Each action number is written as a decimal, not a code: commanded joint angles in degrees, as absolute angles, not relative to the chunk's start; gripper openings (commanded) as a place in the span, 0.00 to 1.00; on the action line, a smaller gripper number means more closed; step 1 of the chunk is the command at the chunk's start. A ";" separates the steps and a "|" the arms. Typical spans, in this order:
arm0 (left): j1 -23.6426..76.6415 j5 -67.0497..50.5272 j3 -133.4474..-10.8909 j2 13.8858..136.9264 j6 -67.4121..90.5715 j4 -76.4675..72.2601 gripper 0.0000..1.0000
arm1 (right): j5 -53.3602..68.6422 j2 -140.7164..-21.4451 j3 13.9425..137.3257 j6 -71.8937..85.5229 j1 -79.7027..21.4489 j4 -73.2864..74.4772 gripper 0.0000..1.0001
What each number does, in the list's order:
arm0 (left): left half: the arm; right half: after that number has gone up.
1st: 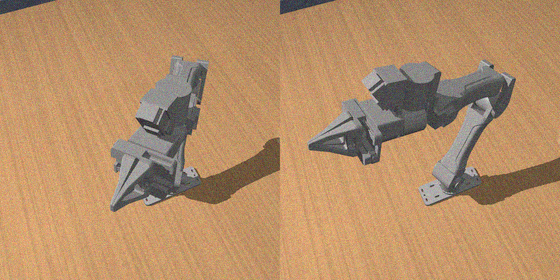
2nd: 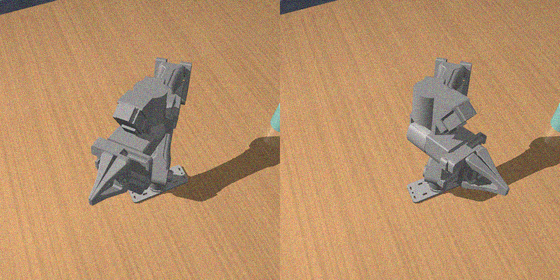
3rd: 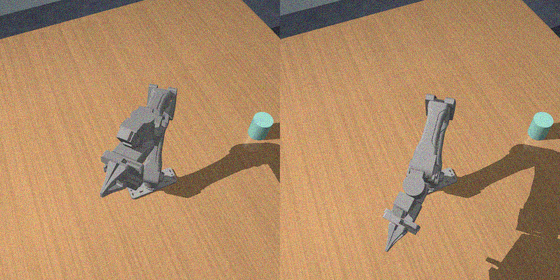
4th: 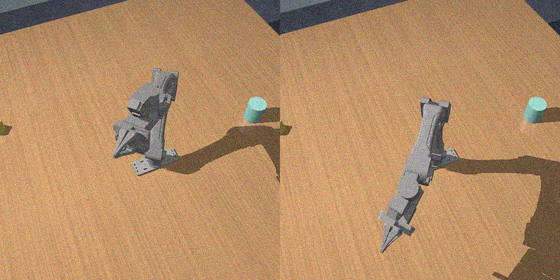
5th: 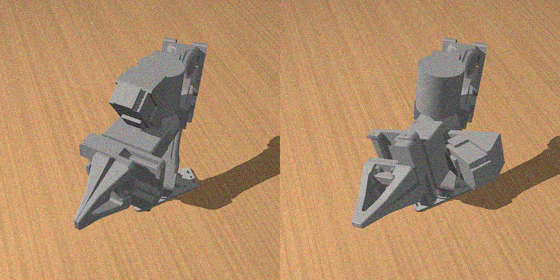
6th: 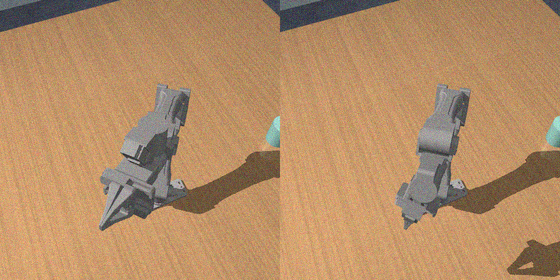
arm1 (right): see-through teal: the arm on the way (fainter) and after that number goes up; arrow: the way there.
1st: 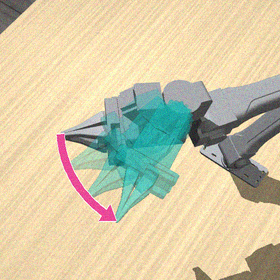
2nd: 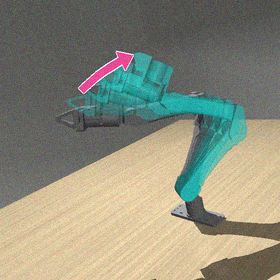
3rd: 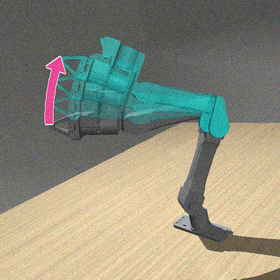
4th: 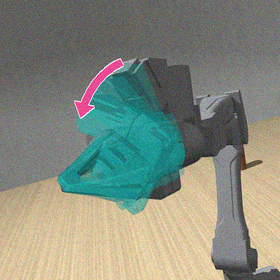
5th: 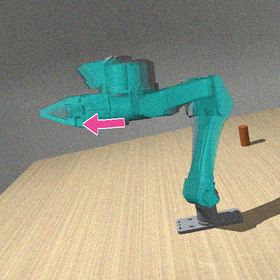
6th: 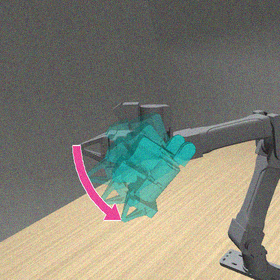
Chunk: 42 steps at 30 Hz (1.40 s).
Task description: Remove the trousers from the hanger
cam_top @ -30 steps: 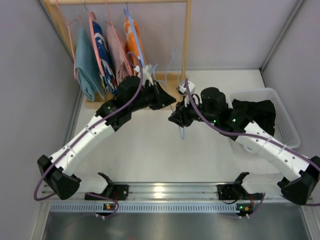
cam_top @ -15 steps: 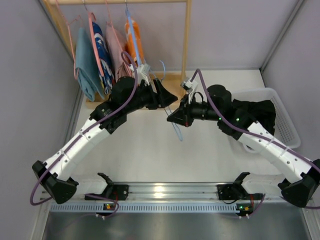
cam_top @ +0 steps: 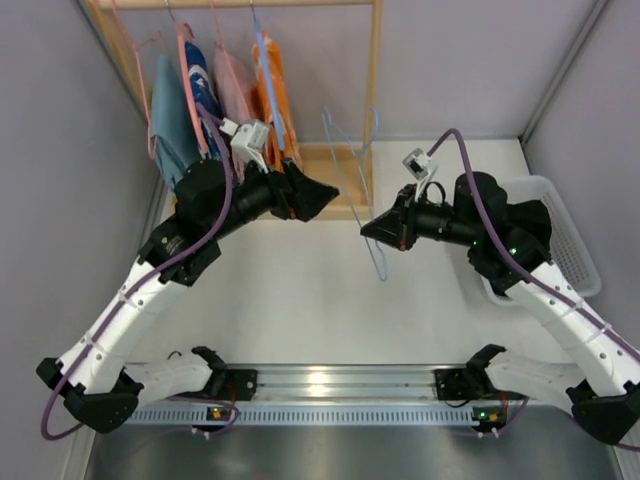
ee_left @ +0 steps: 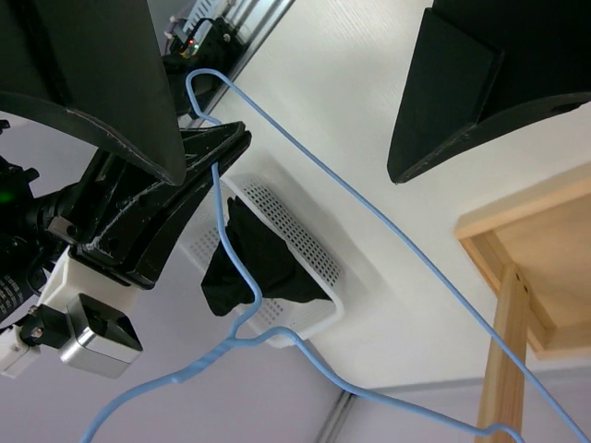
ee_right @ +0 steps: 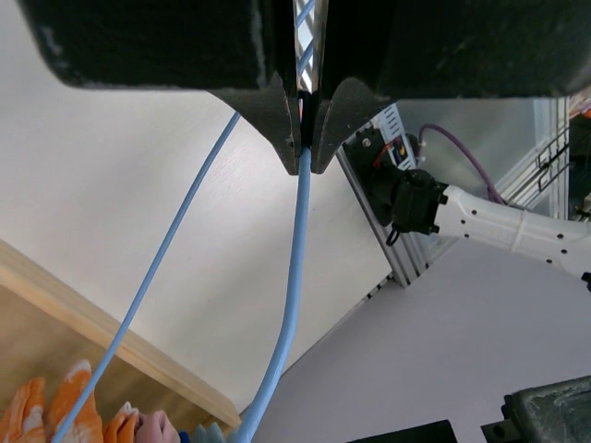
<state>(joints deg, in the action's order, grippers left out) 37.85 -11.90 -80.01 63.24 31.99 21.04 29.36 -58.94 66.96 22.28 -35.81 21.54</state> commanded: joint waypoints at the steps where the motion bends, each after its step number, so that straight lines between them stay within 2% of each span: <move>1: 36.13 -11.17 -82.97 61.00 26.37 18.98 0.98 | 30.84 -60.45 71.80 21.36 -33.06 20.04 0.00; 5: 33.32 -10.81 -83.06 60.03 26.19 18.98 0.98 | 31.90 -66.87 79.00 17.95 -31.12 22.31 0.00; 10: 29.45 -12.65 -82.18 58.27 29.70 18.98 0.99 | 33.84 -78.89 94.81 14.42 -26.74 28.47 0.00; 14: 26.64 -14.15 -80.86 56.87 32.78 18.29 0.99 | 31.82 -87.26 112.00 9.85 -24.35 35.13 0.00; 20: 25.66 -15.03 -79.63 56.25 34.63 18.11 0.99 | 33.66 -98.95 127.94 9.05 -22.15 39.02 0.00; 29: 23.65 -15.47 -76.29 54.76 38.41 17.40 0.99 | 33.05 -110.29 139.64 10.89 -20.92 39.29 0.00; 37: 22.06 -16.17 -75.15 53.70 40.08 17.49 0.99 | 35.68 -115.48 140.80 18.54 -17.06 34.19 0.00; 42: 21.80 -16.17 -74.97 53.61 39.38 17.40 0.99 | 36.30 -116.19 139.49 17.76 -16.08 34.63 0.00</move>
